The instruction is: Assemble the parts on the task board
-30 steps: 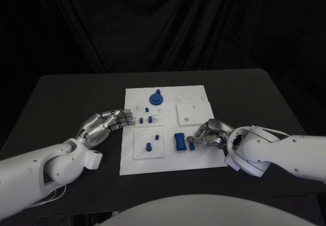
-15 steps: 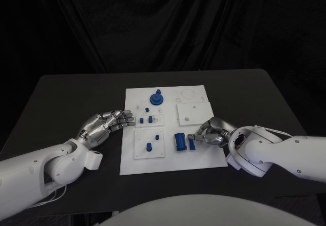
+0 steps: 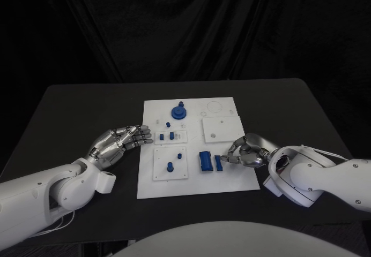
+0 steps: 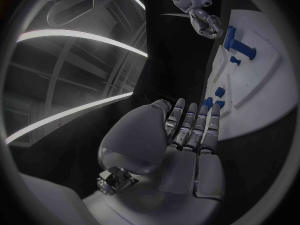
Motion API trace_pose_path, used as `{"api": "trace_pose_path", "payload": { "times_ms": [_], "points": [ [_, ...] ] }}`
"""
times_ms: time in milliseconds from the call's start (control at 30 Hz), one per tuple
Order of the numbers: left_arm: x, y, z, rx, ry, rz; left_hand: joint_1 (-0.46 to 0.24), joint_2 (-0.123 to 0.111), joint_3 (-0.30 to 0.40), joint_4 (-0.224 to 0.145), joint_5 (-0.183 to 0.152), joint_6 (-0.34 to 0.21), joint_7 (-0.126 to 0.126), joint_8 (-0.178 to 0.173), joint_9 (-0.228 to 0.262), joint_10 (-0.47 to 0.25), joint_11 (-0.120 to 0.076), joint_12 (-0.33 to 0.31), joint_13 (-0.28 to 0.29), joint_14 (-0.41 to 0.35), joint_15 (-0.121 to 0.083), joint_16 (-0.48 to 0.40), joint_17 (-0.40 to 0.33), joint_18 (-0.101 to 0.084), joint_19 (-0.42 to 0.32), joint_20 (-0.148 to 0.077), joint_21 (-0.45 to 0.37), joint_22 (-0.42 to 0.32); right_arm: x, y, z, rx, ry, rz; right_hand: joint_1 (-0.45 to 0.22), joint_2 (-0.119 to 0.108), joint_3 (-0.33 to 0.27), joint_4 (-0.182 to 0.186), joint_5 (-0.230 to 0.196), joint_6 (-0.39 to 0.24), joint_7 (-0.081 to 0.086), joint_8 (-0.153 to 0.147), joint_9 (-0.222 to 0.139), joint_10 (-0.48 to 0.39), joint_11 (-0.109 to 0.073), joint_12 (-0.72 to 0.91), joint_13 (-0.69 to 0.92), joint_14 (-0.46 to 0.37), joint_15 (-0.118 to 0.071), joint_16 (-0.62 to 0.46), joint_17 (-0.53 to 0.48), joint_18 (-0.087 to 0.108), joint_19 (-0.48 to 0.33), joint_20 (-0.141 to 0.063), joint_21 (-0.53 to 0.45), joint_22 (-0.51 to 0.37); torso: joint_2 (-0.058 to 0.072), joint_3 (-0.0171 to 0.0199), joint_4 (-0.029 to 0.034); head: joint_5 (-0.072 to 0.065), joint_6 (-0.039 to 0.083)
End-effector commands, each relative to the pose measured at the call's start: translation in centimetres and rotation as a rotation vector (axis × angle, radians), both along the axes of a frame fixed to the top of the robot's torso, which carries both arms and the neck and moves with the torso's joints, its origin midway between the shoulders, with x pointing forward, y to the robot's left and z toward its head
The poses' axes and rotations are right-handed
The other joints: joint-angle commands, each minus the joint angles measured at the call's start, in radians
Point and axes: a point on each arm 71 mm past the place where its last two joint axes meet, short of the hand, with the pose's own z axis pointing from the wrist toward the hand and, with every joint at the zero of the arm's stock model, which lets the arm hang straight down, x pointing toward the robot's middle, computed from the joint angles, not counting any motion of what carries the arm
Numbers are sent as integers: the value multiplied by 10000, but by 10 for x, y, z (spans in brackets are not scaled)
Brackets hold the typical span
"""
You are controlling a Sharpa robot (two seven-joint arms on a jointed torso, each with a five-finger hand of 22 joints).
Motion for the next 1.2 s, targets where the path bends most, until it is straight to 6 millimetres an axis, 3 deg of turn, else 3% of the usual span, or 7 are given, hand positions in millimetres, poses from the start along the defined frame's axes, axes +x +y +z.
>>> {"api": "trace_pose_path", "payload": {
  "times_ms": [33,133,167,200,433,700,1200],
  "points": [
    [-1,-2,0,-175,-39,-113,92,19,53,-6,54,25,141,45,-14,4,98,46,6,-57,32,0,3,-85,70,9,59,12,-5,1,-2,-194,360,286,188,-12,-104,-35,-292,-46,-69,289,217,1043,-54,27,2634,858,-56,-12,1709,45,411,-43,-13,2148,5,-5,6,-40,0],
    [-2,-3,0,-193,-39,-131,92,19,53,-6,54,25,141,45,-14,4,98,46,6,-57,32,0,3,-85,70,9,59,12,-7,2,-3,-392,499,442,388,69,-141,-92,-987,-129,-106,551,416,1043,-88,27,2634,851,-85,-25,1675,47,407,-70,-24,2145,9,-3,5,-47,0],
    [-2,-3,0,-195,-38,-134,92,19,53,-6,54,25,141,45,-14,4,98,46,6,-57,32,0,3,-85,70,9,59,12,-7,2,-3,-459,538,495,388,69,-141,-92,-987,-129,-106,551,416,1043,-88,27,2634,851,-85,-25,1675,47,407,-70,-24,2145,9,-3,-2,-35,0],
    [-2,-3,0,-195,-37,-135,92,19,53,-6,54,25,141,45,-14,4,98,46,6,-57,32,0,3,-85,70,9,59,12,-8,2,-4,-509,575,533,542,98,-182,-144,-1520,-159,-123,688,516,1043,-102,27,2634,851,-104,-25,1675,45,410,-86,-20,2147,8,-3,-3,-31,0],
    [-2,-3,0,-181,-22,-132,104,20,93,-6,58,23,148,48,-18,7,105,51,4,-54,36,24,6,-92,67,7,58,14,-10,3,-7,-852,992,786,549,-53,-491,-71,-2333,-248,-110,970,725,1043,-94,27,2634,840,-96,-48,1619,54,394,-88,-64,2133,-8,-13,-16,-9,0],
    [-2,-4,0,-195,-20,-153,104,20,93,-6,58,23,148,48,-18,7,105,51,4,-54,36,24,6,-92,67,7,58,14,-9,3,-9,-939,1061,821,700,-124,-530,-88,-2652,-235,-130,1088,795,1043,-108,27,2634,833,-102,-64,1583,61,384,-90,-90,2125,-2,-10,3,-48,0],
    [-1,-3,-1,-172,-4,-143,104,20,93,-6,58,23,148,48,-18,7,105,51,4,-54,36,24,6,-92,67,7,58,14,-3,4,-11,-915,874,683,715,-5,-512,-22,-2574,-216,-138,1143,820,1043,-116,27,2634,827,-111,-75,1555,66,375,-96,-112,2118,0,-21,4,-18,0]
  ]
}}
